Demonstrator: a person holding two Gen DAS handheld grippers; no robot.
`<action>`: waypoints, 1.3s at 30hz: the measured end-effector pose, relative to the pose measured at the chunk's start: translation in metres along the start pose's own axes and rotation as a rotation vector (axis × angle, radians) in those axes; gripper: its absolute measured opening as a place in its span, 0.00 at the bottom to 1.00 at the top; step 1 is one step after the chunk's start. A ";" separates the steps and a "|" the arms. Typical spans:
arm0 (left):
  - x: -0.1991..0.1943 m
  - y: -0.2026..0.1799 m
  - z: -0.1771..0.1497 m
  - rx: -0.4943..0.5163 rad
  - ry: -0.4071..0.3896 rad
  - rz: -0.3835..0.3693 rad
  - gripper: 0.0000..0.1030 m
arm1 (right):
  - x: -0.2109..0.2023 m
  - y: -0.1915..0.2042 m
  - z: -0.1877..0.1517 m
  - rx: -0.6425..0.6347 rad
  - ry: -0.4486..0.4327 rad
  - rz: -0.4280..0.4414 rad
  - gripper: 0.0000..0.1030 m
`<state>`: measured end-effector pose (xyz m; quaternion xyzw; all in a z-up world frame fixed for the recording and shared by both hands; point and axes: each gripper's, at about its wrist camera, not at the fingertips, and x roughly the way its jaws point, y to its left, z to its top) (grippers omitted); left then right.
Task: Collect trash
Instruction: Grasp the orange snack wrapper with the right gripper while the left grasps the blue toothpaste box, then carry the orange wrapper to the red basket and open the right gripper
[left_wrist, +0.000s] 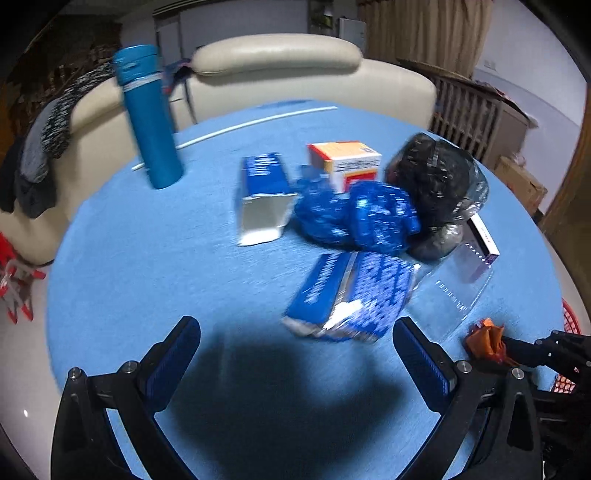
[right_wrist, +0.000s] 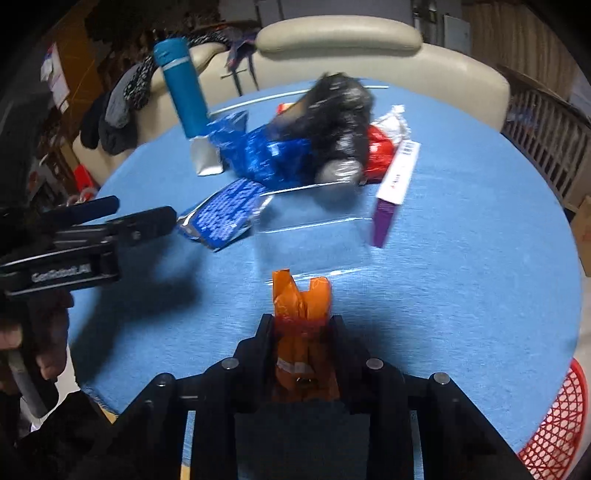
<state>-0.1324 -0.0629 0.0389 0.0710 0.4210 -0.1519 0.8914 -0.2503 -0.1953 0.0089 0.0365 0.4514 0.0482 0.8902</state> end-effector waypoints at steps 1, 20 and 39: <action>0.006 -0.005 0.003 0.014 0.010 -0.001 1.00 | -0.001 -0.005 -0.001 0.016 -0.001 0.003 0.31; 0.020 -0.017 -0.004 0.041 0.058 -0.089 0.48 | -0.045 -0.066 -0.028 0.229 -0.084 -0.044 0.30; -0.012 -0.003 -0.003 -0.015 -0.024 -0.075 0.94 | -0.100 -0.104 -0.065 0.372 -0.168 -0.105 0.31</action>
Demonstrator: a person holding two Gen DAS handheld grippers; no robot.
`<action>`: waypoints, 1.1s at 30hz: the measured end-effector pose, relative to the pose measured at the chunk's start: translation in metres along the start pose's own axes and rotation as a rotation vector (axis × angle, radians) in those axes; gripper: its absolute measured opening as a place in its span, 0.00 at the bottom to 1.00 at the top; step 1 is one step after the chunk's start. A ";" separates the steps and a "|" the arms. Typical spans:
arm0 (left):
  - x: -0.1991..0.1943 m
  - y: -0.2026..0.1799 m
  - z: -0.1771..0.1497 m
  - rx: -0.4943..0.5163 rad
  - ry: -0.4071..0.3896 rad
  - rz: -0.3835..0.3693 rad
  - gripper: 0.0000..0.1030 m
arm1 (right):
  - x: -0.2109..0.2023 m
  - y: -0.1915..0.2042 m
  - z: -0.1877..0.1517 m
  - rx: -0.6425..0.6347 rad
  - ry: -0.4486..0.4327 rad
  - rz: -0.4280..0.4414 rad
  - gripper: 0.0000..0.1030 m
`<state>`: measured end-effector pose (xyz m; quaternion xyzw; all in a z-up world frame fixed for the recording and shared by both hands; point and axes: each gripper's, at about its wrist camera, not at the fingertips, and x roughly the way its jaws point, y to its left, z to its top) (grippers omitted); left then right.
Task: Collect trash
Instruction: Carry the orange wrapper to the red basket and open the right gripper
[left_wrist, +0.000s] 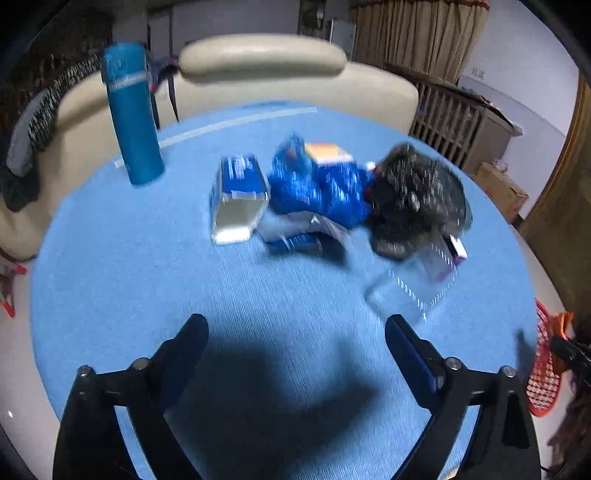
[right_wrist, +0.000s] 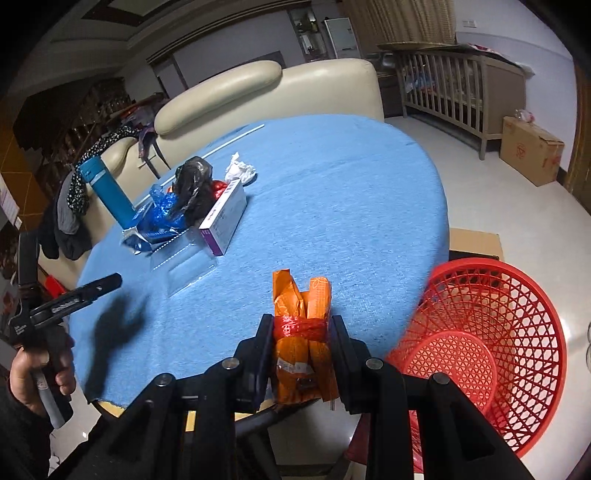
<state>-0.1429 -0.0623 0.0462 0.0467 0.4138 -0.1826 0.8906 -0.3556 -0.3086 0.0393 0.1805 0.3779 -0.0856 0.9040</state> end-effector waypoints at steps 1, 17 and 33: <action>0.002 -0.004 0.005 0.025 0.004 0.000 0.94 | 0.000 0.000 0.000 0.000 -0.001 0.000 0.31; 0.118 -0.015 0.065 -0.012 0.266 0.096 0.96 | 0.032 -0.007 0.008 0.032 0.054 0.007 0.31; 0.060 0.012 0.047 -0.056 0.108 0.005 0.67 | 0.022 -0.009 0.015 0.039 0.025 -0.004 0.30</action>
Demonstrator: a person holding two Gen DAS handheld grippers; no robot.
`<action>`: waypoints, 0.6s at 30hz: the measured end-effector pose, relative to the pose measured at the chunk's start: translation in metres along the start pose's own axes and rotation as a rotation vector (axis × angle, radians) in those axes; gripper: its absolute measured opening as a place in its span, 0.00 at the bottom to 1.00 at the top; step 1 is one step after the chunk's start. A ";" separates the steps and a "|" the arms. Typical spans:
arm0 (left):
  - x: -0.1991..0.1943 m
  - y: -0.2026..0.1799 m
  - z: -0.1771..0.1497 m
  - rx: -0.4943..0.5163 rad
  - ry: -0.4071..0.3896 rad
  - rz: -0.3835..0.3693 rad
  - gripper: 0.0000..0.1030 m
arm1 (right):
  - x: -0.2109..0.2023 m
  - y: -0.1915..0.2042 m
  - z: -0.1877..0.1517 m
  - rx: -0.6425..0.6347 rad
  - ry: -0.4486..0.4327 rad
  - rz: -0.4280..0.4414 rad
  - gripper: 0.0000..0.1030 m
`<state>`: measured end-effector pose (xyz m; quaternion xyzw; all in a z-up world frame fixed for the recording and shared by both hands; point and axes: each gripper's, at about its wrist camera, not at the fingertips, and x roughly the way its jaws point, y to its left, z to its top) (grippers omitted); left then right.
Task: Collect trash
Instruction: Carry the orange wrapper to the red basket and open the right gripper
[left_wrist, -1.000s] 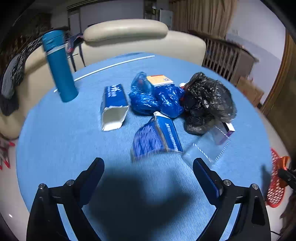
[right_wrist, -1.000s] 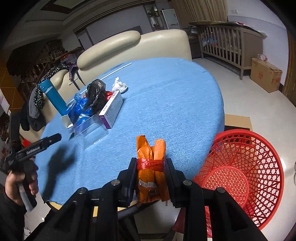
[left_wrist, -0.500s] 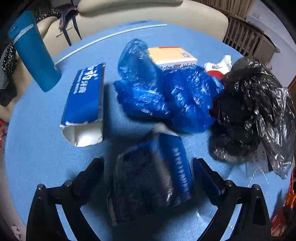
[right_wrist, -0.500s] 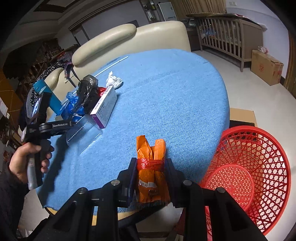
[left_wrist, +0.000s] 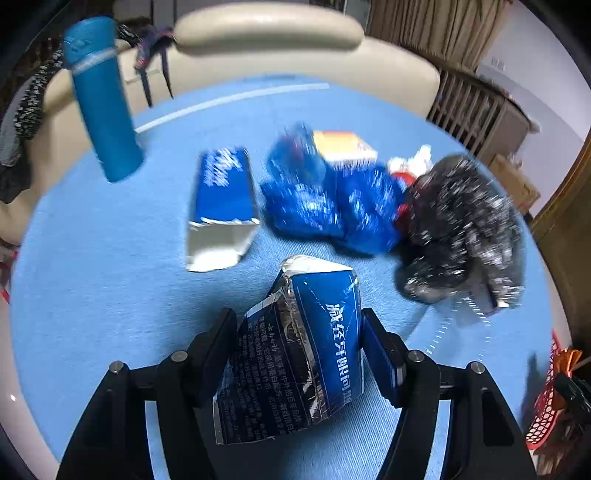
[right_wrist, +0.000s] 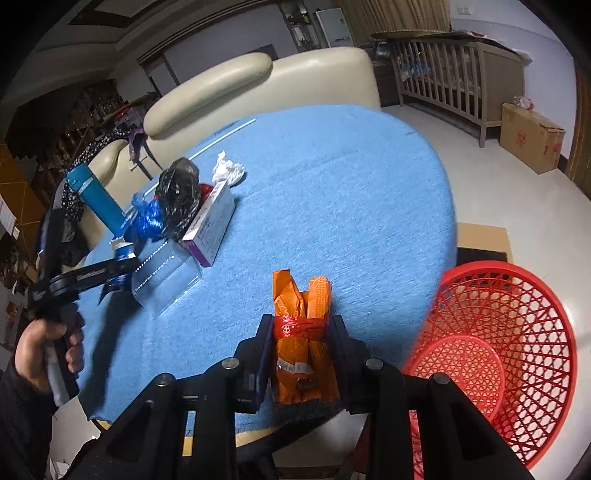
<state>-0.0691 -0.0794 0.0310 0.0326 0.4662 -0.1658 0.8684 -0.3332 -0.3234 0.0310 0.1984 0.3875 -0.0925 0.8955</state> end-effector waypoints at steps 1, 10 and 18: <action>-0.008 -0.001 -0.001 0.001 -0.017 -0.002 0.67 | -0.003 -0.002 0.000 0.003 -0.006 -0.006 0.30; -0.069 -0.048 -0.012 0.089 -0.150 -0.120 0.67 | -0.058 -0.059 -0.016 0.105 -0.086 -0.138 0.30; -0.097 -0.134 -0.032 0.247 -0.172 -0.241 0.67 | -0.081 -0.115 -0.034 0.211 -0.104 -0.226 0.31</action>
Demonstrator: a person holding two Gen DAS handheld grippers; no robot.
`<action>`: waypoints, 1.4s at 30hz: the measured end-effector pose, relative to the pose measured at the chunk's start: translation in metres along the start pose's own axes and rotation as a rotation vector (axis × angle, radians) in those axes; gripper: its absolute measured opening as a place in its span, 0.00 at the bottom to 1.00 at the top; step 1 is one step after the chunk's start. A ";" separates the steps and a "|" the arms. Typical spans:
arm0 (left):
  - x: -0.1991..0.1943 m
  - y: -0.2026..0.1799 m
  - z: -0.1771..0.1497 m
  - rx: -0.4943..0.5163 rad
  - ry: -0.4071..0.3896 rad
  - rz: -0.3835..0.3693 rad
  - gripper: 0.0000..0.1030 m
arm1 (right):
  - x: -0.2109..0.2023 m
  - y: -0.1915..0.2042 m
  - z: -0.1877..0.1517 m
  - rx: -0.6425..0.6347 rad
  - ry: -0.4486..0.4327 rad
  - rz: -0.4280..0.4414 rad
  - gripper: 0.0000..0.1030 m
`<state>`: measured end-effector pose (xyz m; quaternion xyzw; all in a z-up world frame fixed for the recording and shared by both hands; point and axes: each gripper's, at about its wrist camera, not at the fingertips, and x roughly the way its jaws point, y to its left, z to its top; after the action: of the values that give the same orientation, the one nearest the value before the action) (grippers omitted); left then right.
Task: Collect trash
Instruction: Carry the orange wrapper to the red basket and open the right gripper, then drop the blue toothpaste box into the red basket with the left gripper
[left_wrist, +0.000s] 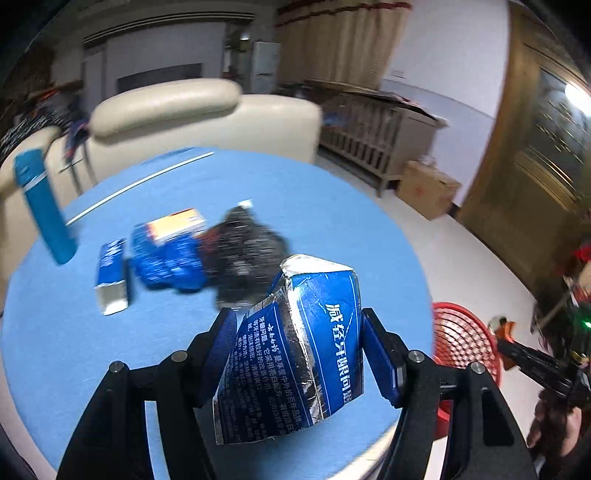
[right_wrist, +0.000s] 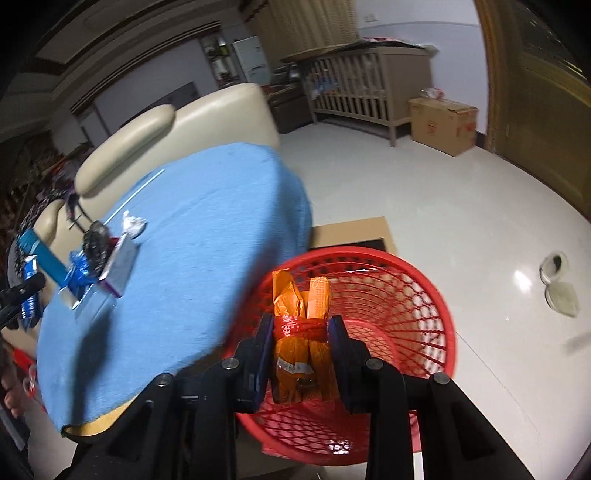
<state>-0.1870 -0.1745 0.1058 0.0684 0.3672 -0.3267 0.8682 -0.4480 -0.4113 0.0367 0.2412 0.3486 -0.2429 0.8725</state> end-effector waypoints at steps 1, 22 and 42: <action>-0.002 -0.009 0.001 0.012 0.000 -0.014 0.67 | 0.001 -0.005 0.000 0.010 0.001 -0.006 0.31; 0.032 -0.182 -0.010 0.302 0.133 -0.226 0.68 | -0.005 -0.084 -0.003 0.253 -0.090 0.019 0.75; 0.077 -0.205 -0.021 0.284 0.300 -0.281 0.76 | -0.029 -0.098 0.004 0.311 -0.150 0.005 0.75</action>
<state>-0.2867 -0.3660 0.0630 0.1855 0.4482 -0.4789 0.7317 -0.5223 -0.4819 0.0355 0.3556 0.2403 -0.3091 0.8487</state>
